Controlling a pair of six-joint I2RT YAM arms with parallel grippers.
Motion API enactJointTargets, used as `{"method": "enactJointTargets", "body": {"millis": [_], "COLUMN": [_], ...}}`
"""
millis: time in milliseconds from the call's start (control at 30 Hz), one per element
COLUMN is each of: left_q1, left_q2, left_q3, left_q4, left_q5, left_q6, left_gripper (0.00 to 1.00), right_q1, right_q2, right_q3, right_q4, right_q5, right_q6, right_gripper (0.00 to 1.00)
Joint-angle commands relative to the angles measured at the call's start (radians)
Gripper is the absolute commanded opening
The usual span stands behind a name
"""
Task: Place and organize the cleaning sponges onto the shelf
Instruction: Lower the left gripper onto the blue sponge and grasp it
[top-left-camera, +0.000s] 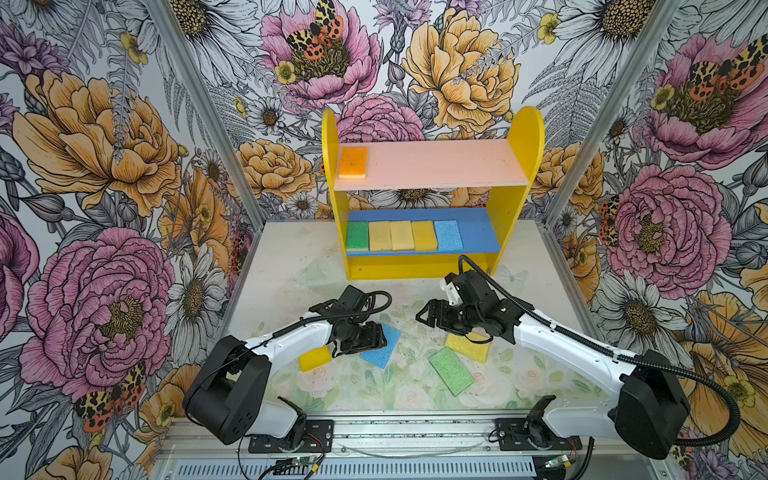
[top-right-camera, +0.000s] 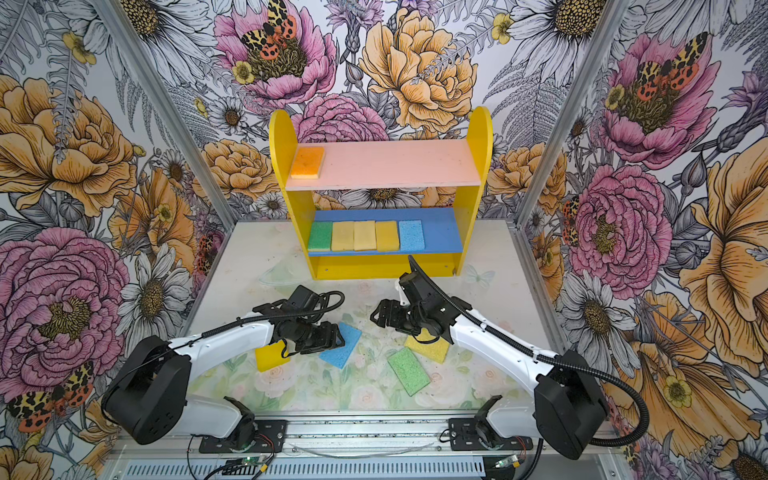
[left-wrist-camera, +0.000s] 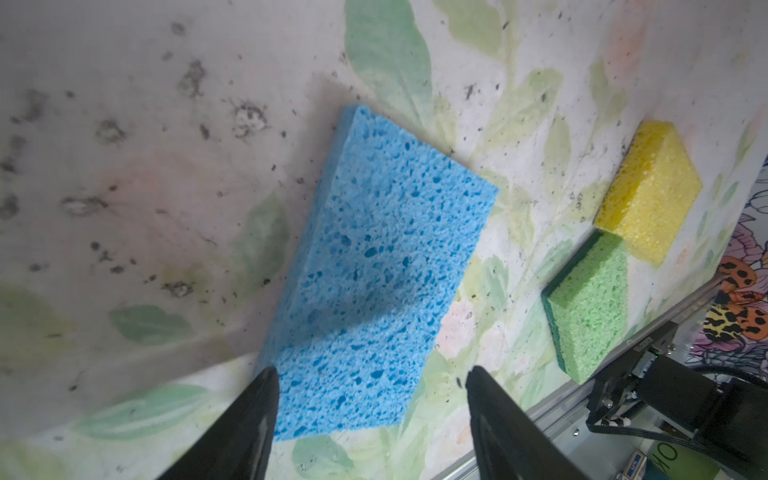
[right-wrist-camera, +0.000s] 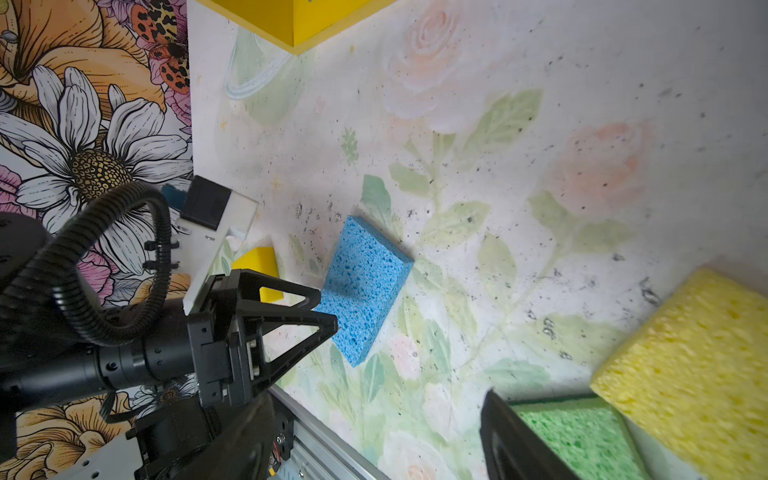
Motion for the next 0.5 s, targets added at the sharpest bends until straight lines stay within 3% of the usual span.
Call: {"method": "enactJointTargets", "body": {"millis": [0,267,367,467], "left_q1": [-0.018,-0.072,-0.075,-0.074], "left_q2": [0.014,0.034,0.024,-0.018], "left_q3": [-0.025,-0.027,-0.022,-0.009], "left_q4": [0.03,0.032,0.033,0.033], "left_q5": [-0.024,-0.065,-0.069,-0.069], "left_q6": [-0.013,-0.038,-0.048,-0.061], "left_gripper": [0.72,0.65,0.65,0.71], "right_q1": [0.008,0.012,0.012,0.012], "right_q2": [-0.009,-0.014,-0.014,-0.011], "right_q3": [0.003,-0.004,-0.005,-0.006], "right_q4": [0.022,0.022,0.022,0.022], "right_q5": [0.022,0.024,0.025,0.025], "right_q6": [0.001,0.001,0.001,-0.001], "right_gripper": [0.79,0.79,0.79,0.79]}}
